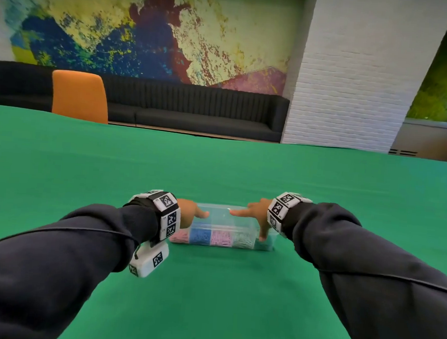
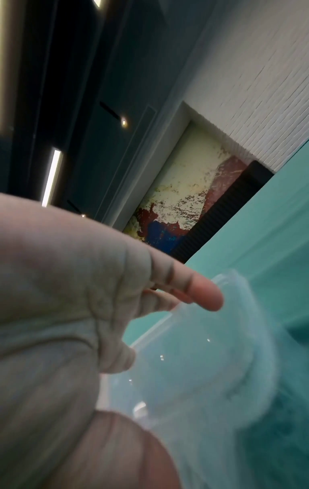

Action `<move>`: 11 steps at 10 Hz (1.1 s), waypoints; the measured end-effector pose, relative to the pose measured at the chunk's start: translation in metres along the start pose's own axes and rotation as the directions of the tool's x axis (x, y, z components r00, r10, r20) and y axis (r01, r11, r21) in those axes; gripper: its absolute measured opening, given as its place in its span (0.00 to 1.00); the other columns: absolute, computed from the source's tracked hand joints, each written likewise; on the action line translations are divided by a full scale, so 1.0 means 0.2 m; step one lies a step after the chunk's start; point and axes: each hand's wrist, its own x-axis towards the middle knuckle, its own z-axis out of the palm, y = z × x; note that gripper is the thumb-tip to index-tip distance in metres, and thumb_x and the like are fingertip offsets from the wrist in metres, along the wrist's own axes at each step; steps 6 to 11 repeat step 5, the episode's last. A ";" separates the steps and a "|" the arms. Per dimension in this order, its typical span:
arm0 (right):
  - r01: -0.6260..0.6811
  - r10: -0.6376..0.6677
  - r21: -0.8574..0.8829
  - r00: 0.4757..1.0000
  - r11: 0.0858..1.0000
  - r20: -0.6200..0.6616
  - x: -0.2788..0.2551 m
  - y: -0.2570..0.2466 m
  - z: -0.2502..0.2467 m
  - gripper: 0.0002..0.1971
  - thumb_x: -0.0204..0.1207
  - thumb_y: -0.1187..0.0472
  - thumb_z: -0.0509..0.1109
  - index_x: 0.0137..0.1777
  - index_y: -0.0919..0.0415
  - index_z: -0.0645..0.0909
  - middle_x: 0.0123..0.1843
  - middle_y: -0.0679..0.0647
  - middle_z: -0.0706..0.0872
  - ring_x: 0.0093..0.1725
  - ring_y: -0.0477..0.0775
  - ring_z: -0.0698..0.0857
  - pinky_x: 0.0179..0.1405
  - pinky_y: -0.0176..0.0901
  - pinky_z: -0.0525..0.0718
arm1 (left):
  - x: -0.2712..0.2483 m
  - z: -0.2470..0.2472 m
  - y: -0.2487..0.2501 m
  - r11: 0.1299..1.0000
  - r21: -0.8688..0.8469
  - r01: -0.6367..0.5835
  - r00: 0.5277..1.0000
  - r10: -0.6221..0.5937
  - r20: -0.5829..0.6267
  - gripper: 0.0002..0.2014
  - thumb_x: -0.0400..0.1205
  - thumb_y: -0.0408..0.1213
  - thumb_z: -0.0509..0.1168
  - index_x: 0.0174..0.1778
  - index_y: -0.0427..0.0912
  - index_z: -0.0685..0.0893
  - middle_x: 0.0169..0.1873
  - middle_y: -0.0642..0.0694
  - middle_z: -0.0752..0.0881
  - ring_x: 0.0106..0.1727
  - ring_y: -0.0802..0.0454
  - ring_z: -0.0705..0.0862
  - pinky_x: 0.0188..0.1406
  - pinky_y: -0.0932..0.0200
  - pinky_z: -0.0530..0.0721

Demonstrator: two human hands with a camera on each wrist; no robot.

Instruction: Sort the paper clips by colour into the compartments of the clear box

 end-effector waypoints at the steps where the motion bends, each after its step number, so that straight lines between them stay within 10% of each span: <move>1: -0.027 0.018 -0.081 0.993 0.996 -0.115 0.00 -0.02 0.06 0.55 0.66 0.49 0.79 0.81 0.35 0.41 0.74 0.62 0.69 0.71 0.65 0.71 0.69 0.56 0.72 | 0.02 -0.01 0.00 1.000 -0.009 0.014 1.000 -0.014 0.028 0.42 0.75 0.16 0.47 0.81 0.59 0.56 0.80 0.42 0.63 0.74 0.42 0.72 0.63 0.55 0.76; 4: -0.011 0.021 0.037 0.961 0.999 -0.274 0.02 0.00 0.18 0.55 0.65 0.44 0.78 0.81 0.36 0.39 0.80 0.61 0.60 0.76 0.63 0.61 0.72 0.56 0.70 | 0.00 -0.03 -0.05 0.996 -0.080 -0.046 0.999 0.044 -0.027 0.39 0.76 0.20 0.49 0.78 0.63 0.64 0.79 0.46 0.67 0.61 0.46 0.80 0.54 0.55 0.80; 5: 0.011 0.049 0.183 0.946 0.983 -0.322 0.00 0.03 0.19 0.57 0.62 0.39 0.78 0.82 0.38 0.39 0.83 0.58 0.53 0.80 0.62 0.57 0.77 0.56 0.64 | -0.05 -0.04 -0.09 0.973 -0.223 -0.066 0.986 0.029 -0.165 0.31 0.81 0.27 0.55 0.80 0.57 0.64 0.79 0.47 0.67 0.73 0.49 0.73 0.69 0.58 0.71; 11: 0.011 0.049 0.183 0.946 0.983 -0.322 0.00 0.03 0.19 0.57 0.62 0.39 0.78 0.82 0.38 0.39 0.83 0.58 0.53 0.80 0.62 0.57 0.77 0.56 0.64 | -0.05 -0.04 -0.09 0.973 -0.223 -0.066 0.986 0.029 -0.165 0.31 0.81 0.27 0.55 0.80 0.57 0.64 0.79 0.47 0.67 0.73 0.49 0.73 0.69 0.58 0.71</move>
